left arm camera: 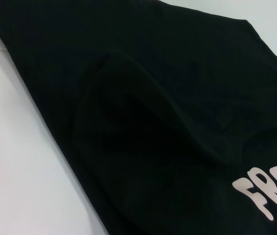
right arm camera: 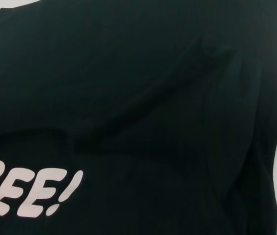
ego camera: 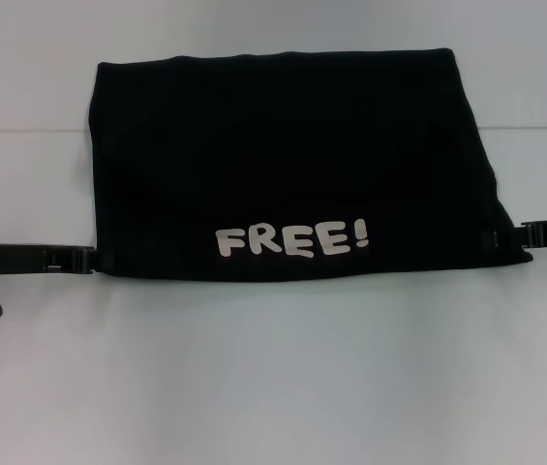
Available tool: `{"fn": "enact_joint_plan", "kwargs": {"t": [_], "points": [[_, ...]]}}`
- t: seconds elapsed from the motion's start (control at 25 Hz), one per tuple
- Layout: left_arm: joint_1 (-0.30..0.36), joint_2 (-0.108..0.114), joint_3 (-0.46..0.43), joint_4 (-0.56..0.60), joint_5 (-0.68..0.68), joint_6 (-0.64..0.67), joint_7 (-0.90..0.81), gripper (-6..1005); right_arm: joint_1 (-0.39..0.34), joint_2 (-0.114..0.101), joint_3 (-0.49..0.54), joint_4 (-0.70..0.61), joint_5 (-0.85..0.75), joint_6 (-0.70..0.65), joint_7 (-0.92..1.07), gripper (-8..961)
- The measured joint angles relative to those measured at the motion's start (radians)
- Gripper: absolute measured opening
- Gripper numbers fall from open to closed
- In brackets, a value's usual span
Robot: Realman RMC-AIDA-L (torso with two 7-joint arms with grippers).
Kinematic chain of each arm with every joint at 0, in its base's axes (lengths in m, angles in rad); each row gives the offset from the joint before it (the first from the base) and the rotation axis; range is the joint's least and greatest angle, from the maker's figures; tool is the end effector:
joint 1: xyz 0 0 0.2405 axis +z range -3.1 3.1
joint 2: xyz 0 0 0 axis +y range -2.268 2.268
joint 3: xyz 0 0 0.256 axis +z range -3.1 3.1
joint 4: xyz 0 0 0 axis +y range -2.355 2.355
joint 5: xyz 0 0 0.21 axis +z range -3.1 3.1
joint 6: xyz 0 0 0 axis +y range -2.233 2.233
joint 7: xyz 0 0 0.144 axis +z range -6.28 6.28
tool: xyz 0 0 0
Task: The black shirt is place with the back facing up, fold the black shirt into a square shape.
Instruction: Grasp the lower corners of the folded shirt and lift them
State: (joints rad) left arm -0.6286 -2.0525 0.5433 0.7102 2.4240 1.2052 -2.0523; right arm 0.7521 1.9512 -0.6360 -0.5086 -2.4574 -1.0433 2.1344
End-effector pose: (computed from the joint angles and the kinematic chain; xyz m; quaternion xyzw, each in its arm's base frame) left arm -0.3129 0.3809 0.0300 -0.8185 -0.5037 -0.1028 0.2564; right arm 0.3068 0.4171 0.0329 -0.8141 0.5068 0.0536 0.2784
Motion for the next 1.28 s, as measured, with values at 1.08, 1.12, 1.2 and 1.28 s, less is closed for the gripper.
{"fn": "enact_joint_plan", "kwargs": {"t": [1.08,1.12,1.2,1.28], "points": [[0.008,-0.004,-0.001,-0.007,-0.008,-0.009,-0.001,6,-0.056,-0.009,-0.021,-0.044,0.02,-0.074,-0.052,214],[0.01,-0.005,-0.001,-0.004,-0.008,-0.005,-0.002,6,-0.059,-0.01,-0.02,-0.046,0.021,-0.083,-0.058,175],[0.018,-0.007,-0.004,0.006,-0.008,0.013,-0.006,6,-0.067,-0.014,-0.015,-0.052,0.022,-0.105,-0.073,98],[0.027,-0.007,-0.015,0.018,-0.008,0.045,-0.008,6,-0.079,-0.018,-0.01,-0.063,0.023,-0.121,-0.077,52]]}}
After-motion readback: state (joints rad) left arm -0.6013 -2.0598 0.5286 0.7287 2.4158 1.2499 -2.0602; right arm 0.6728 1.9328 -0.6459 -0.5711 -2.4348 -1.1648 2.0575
